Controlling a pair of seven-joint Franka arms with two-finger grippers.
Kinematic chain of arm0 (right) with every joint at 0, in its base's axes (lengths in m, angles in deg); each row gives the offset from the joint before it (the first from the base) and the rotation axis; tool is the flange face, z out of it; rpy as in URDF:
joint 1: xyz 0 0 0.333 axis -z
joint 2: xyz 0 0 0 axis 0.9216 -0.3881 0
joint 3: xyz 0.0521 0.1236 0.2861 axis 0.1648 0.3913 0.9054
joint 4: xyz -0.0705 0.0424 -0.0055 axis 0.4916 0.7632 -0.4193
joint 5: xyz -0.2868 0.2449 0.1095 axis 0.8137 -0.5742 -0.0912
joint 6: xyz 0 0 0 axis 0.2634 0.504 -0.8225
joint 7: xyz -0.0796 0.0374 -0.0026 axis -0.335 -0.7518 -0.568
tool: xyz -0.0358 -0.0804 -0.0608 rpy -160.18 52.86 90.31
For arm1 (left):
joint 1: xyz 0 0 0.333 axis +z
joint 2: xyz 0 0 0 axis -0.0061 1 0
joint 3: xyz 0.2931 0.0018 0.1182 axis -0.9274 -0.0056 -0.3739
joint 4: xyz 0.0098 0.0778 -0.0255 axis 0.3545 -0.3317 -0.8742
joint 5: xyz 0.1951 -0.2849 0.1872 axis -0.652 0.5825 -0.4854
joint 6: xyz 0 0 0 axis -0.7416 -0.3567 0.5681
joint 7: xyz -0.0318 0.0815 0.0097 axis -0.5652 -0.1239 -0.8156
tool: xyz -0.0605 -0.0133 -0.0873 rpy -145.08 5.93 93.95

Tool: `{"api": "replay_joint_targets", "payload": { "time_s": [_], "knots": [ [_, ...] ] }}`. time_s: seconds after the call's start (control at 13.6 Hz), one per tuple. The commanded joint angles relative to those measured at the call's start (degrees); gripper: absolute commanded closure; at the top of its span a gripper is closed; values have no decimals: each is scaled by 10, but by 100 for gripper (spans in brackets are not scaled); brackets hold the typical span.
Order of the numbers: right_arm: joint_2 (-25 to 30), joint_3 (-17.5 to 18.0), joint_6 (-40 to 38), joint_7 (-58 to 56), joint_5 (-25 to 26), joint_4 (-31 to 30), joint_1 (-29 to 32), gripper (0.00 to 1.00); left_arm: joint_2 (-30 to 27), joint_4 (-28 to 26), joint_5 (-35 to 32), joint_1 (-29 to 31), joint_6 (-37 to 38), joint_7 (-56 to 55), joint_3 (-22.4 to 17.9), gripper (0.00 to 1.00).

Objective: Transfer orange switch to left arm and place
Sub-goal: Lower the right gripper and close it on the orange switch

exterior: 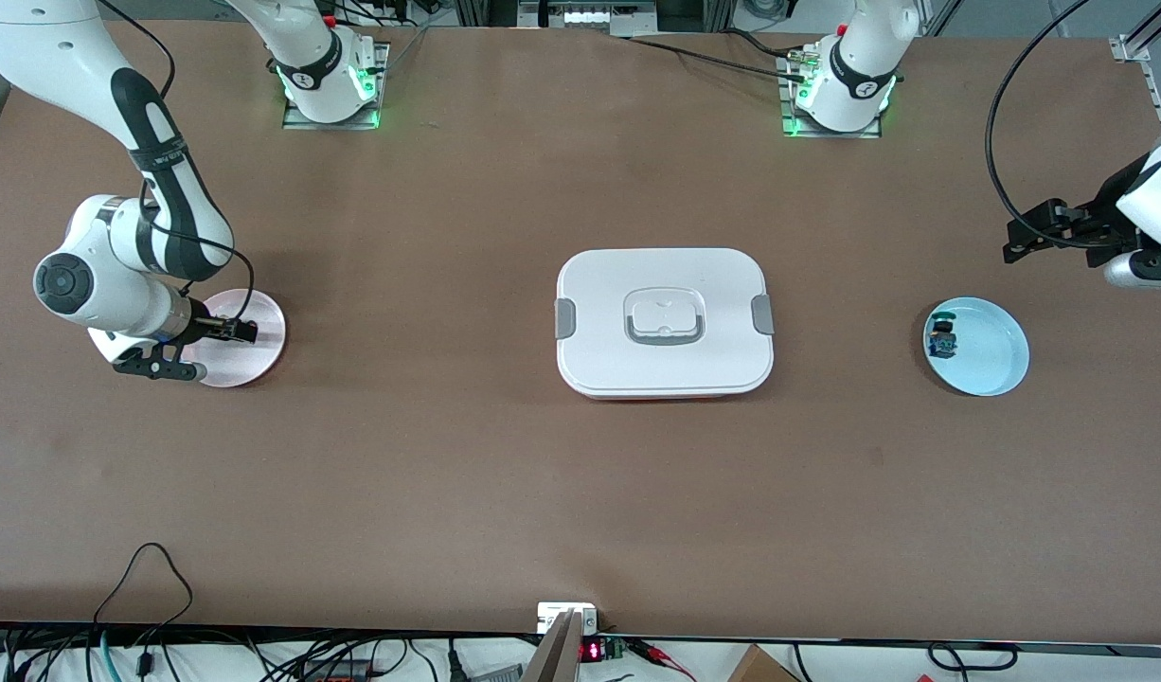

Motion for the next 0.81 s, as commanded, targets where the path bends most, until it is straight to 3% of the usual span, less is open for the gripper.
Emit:
{"api": "replay_joint_targets", "payload": {
  "time_s": [0.0,0.74],
  "knots": [
    [-2,5,29,12,5,-19,7,0,6,17,-2,-1,13,1,1,0],
    [-4,5,27,15,-5,-32,20,0,6,17,-2,0,29,0,-1,0]
  ]
}}
